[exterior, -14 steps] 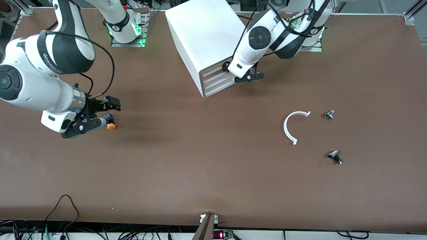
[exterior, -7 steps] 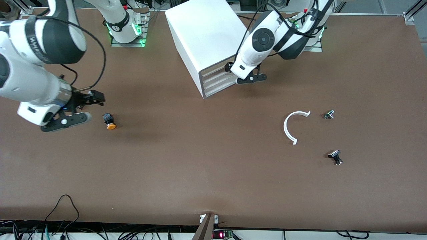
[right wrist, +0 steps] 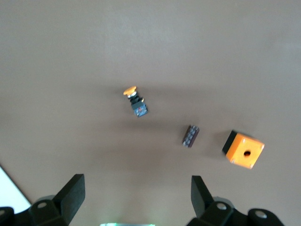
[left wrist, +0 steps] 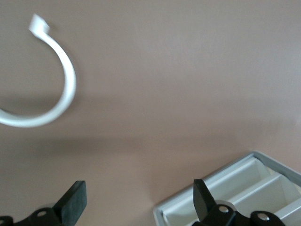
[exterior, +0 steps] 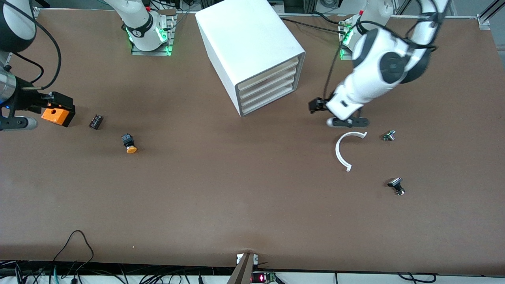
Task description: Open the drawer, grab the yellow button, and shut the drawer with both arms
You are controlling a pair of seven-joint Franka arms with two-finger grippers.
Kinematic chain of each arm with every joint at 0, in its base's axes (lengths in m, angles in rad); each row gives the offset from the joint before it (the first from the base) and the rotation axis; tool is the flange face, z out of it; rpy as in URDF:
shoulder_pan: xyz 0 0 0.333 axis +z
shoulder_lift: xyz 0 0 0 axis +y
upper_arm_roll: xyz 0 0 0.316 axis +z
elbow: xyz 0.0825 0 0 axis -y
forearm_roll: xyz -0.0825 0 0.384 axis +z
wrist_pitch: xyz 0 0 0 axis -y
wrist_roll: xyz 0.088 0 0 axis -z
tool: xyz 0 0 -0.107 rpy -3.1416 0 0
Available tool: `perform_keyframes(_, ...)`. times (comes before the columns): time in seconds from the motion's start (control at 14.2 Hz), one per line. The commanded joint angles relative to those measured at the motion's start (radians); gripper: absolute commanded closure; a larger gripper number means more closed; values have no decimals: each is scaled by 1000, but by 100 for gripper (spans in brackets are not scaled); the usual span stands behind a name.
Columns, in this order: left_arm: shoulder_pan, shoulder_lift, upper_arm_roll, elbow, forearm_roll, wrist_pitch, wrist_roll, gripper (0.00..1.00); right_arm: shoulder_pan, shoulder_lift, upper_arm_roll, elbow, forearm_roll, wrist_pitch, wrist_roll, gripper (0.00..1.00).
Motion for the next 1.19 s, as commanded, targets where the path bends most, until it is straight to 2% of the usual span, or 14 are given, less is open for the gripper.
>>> perform_keyframes(0.0, 32, -84, 55, 24, 32, -76, 166, 0, -7, -20, 28, 16, -13, -73, 86, 0)
perform_keyframes(0.14, 37, -113, 117, 83, 139, -175, 227, 0, -7, -15, 30, 21, -7, -67, 83, 0)
perform_keyframes(0.28, 39, -109, 145, 197, 160, -330, 231, 0, -7, -15, 25, 24, -1, -56, 79, 0)
perform_keyframes(0.49, 39, -83, 172, 329, 253, -434, 233, 0, -10, -21, -7, 69, 80, -65, 69, 0)
perform_keyframes(0.77, 72, -81, 172, 352, 262, -451, 236, 0, -10, -15, -9, 75, 67, -41, 74, 0)
perform_keyframes(0.91, 91, -81, 172, 352, 262, -451, 238, 0, -9, -18, -9, 72, 68, 27, 86, 0)
perform_keyframes(1.12, 106, -75, 171, 364, 284, -445, 244, 0, -12, -16, -10, 66, 65, 25, 57, 0)
